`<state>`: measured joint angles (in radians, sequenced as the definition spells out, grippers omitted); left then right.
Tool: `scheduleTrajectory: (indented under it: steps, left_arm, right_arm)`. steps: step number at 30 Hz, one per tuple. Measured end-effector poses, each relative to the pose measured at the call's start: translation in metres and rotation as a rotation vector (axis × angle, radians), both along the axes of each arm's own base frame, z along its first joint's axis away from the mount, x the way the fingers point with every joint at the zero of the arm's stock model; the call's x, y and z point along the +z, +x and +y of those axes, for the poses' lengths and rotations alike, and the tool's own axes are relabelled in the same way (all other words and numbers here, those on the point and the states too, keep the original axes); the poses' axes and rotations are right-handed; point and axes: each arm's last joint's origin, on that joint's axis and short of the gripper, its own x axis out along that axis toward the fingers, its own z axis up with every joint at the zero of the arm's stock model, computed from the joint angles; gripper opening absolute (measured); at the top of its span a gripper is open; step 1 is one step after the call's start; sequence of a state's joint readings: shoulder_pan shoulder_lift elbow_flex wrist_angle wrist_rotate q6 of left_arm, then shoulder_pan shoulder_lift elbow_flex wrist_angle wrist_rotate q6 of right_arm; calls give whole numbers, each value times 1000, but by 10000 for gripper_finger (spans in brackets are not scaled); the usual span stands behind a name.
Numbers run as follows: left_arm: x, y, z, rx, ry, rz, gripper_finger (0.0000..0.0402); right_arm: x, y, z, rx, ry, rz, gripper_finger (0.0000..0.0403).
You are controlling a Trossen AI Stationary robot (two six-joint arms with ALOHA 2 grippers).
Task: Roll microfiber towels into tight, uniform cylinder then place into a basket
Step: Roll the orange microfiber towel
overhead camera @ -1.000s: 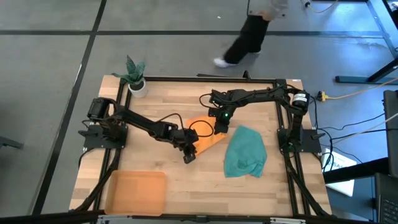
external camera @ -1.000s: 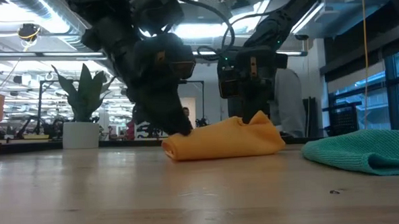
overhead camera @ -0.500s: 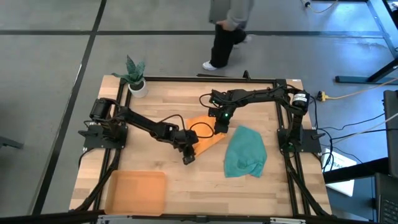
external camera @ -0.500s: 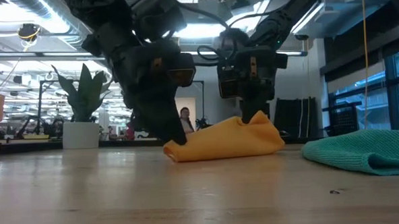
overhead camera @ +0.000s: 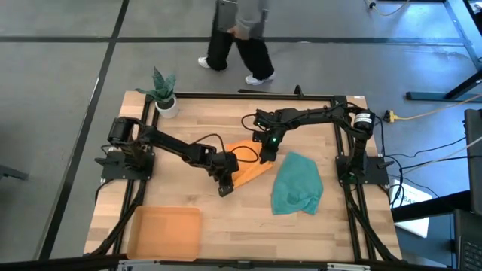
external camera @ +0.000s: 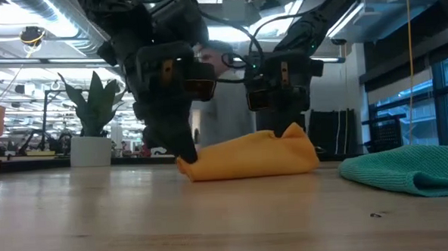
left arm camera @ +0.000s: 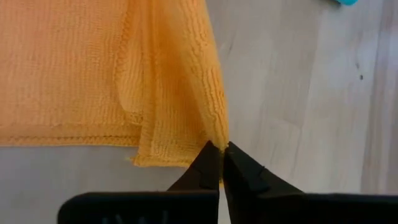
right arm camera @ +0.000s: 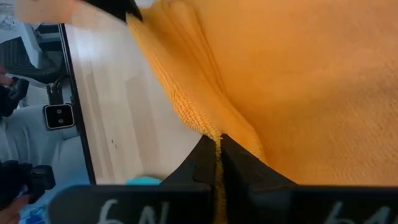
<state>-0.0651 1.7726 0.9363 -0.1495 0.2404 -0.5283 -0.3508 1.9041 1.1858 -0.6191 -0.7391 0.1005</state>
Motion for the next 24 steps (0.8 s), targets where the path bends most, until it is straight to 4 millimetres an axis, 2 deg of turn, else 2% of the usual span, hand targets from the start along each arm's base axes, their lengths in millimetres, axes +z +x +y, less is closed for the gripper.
scheduleTrajectory:
  steps: [10, 18, 24]
  left_arm:
    - [22, -9, 31, -56, -98, -33, 0]
    - [36, -8, 53, 12, -38, 14, 0]
    - [35, -11, 65, 62, 6, 53, 0]
  right_arm:
    - [-1, -5, 2, -11, 27, 72, 12]
    - [-2, -6, 0, -57, -25, 121, 12]
    - [-3, -7, -1, -66, -67, 139, 12]
